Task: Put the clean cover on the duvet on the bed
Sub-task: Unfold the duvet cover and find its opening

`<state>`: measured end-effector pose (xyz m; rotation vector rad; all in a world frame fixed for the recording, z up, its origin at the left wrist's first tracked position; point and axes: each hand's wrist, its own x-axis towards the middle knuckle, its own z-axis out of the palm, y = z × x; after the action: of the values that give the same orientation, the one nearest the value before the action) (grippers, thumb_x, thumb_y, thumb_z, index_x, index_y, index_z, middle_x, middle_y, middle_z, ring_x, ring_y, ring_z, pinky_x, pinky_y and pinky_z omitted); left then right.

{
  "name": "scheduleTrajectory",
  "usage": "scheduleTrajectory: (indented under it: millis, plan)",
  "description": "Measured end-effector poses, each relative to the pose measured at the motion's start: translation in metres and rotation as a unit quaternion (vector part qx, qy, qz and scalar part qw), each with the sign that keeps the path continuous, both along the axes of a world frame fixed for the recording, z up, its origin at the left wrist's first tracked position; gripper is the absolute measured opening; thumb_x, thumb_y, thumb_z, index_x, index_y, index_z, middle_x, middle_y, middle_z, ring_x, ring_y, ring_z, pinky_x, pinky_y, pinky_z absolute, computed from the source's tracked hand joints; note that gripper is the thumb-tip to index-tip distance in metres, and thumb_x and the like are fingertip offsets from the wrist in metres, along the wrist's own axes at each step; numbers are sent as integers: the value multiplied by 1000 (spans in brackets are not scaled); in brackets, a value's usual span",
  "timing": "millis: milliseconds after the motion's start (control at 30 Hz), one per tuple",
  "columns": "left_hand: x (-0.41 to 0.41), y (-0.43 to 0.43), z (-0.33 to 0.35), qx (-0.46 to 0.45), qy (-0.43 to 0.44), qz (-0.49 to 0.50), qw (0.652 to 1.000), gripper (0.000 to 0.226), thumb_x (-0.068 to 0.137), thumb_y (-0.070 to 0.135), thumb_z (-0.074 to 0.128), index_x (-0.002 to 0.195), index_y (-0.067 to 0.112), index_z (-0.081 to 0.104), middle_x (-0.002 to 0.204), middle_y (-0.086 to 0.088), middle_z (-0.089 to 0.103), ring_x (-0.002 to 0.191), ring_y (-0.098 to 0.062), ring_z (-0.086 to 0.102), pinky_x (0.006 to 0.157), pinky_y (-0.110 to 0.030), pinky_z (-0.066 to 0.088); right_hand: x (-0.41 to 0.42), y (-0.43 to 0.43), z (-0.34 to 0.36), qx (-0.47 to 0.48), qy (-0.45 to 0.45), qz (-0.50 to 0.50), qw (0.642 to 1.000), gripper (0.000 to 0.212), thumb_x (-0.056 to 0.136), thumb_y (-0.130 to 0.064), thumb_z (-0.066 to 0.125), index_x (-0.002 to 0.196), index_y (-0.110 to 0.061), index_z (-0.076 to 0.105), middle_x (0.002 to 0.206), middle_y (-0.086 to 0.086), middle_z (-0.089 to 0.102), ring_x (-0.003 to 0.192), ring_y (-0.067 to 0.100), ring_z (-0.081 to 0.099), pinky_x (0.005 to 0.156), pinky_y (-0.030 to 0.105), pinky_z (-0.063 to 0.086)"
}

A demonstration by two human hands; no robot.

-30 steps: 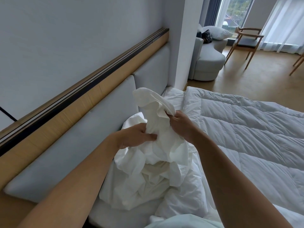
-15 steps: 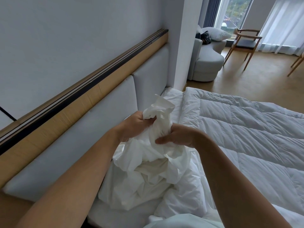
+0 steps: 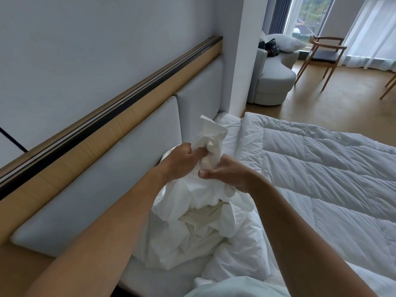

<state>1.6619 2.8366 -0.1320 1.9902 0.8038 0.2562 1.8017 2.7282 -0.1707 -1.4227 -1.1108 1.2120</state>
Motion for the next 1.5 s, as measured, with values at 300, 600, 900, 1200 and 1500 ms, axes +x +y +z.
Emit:
scheduleTrajectory:
  millis: [300,600,900,1200,1500]
  plan:
    - [29,-7,11,233,191,-81,950,42,101,49,37,124,17,52,122,-9,45,123,-31,38,103,-47,28,-30,17,-21,-9,1,-132,991,9,88,-26,70,97,-24,68,94,-1,73,101,22,68,84,32,56]
    - [-12,-10,-99,123,-11,180,976,39,79,55,74,82,26,49,80,11,53,72,-10,52,61,-22,37,13,42,7,-43,148,-328,932,10,94,-26,69,87,-19,64,82,1,66,80,21,64,86,43,55]
    - [-31,-44,-221,-37,177,86,980,32,93,34,63,123,22,66,114,4,67,94,-12,61,77,-22,47,61,84,-36,-110,-194,-305,926,63,84,-61,68,128,-15,62,113,-1,65,105,22,62,89,33,47]
    - [25,-58,-302,-115,225,97,963,91,75,64,75,150,22,43,150,-1,49,139,-22,46,109,-33,41,107,87,-156,-253,-457,-27,852,68,78,-54,80,126,-11,60,107,6,64,98,28,61,75,29,42]
    - [118,-72,-332,-30,220,248,943,48,101,41,55,141,16,52,142,-11,55,133,-33,48,107,-42,40,124,86,-180,-283,-32,-203,937,18,86,-18,79,86,-6,65,86,12,70,77,29,70,77,57,61]
